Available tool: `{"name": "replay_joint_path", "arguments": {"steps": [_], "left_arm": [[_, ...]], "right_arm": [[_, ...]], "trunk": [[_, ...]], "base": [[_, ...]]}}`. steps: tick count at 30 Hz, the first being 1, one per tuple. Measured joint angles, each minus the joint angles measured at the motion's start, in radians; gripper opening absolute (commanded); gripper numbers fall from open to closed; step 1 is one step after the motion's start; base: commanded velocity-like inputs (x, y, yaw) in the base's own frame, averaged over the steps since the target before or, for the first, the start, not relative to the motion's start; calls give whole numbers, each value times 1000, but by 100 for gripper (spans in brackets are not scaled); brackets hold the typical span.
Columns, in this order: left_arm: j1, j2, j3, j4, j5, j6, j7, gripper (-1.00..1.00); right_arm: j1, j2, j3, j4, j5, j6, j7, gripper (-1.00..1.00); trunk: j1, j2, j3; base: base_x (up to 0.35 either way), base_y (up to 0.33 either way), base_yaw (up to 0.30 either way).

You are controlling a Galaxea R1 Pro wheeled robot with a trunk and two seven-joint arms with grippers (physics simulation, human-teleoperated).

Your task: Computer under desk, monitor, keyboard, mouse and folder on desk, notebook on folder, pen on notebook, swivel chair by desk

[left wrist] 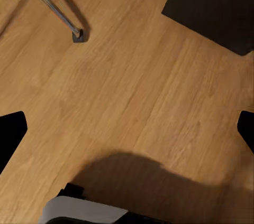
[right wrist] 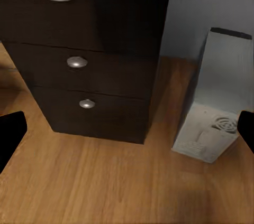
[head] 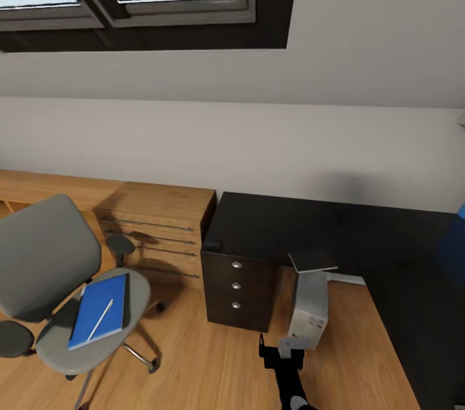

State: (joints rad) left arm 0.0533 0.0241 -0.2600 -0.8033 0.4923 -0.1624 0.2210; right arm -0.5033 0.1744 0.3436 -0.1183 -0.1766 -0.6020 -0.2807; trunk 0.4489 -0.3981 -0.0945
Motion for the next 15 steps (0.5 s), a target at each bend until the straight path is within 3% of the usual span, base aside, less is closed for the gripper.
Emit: {"name": "replay_joint_path", "arguments": {"steps": [1,2,3,5,6,8,12,15], "left_arm": [[-1,3,19,-158,5,281,40,100],[-1,3,22,-326,2,338,54,100],[-1,3,24,-356,3,364,68,100],[-1,2,29,-470,4,426,118,100],[-2,1,32,-568,6,493,167,100],[-21,-3,37,-675,14,604,217,100],[-44,-7,79,-690,46,657,239,100],[-51,-1,112,-622,55,667,241,100]], "right_arm": [[-1,0,-4,-124,-1,329,-10,100],[-1,0,-3,-284,0,450,-14,100],[-2,0,0,-458,6,508,-18,100],[-3,0,2,-577,-1,651,-29,100],[-6,0,2,-687,1,786,-38,100],[-19,0,0,-812,1,947,-43,100],[-28,0,-3,-859,-11,1017,-30,100],[-29,0,-3,-841,-57,1030,32,100]], "trunk": [[0,0,-1],[0,0,0],[0,0,0],[0,0,0],[0,0,0],[0,0,0],[0,0,0],[0,0,0]], "base": [[329,0,0],[329,0,0],[329,0,0],[329,0,0],[329,0,0],[329,0,0],[329,0,0],[329,0,0]]}}
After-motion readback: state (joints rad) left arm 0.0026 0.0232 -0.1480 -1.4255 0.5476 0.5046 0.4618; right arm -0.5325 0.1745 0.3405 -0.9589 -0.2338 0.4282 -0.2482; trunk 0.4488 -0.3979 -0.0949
